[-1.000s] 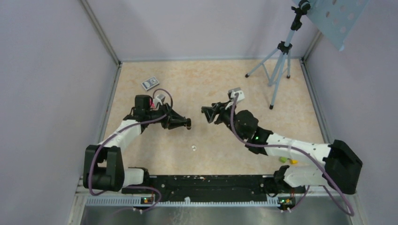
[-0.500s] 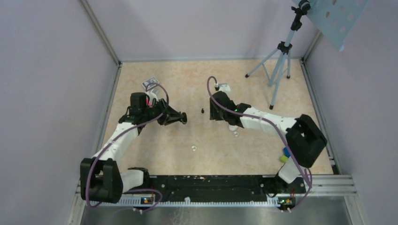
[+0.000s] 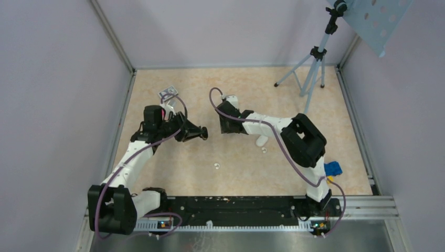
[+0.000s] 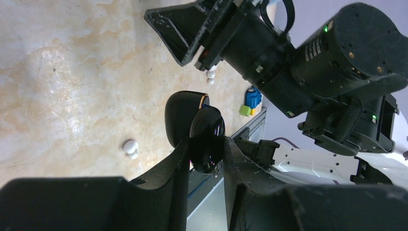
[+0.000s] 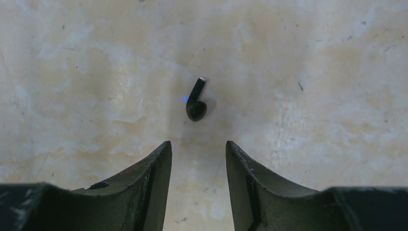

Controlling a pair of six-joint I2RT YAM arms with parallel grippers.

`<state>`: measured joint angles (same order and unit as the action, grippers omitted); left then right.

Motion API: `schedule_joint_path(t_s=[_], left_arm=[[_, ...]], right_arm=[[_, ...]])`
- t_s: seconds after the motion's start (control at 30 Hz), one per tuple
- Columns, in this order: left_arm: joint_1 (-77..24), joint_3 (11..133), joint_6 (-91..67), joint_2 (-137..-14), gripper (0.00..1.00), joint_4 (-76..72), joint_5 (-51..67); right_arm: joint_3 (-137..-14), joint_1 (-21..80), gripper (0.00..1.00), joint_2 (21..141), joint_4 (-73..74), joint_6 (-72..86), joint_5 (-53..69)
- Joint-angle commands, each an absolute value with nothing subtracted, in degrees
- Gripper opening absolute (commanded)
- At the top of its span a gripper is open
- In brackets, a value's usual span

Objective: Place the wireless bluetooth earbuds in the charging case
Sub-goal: Adjust the left earbud at the center of the board.

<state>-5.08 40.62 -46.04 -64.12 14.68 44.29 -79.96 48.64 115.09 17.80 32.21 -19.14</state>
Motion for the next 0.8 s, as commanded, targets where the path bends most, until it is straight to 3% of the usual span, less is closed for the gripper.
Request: schedule_joint_path(t_s=[0.0,0.77], left_arm=[[-4.7,40.8,-44.3,-62.3,0.00,14.3,45.3],[-4.6,41.2,-43.6,-60.2,0.00,16.8,44.9]], right_arm=[[-86.1,48.8,0.45,118.9,19.4,30.1,-20.2],[-91.7,46.9,0.46,123.5,12.1,31.0,1.3]])
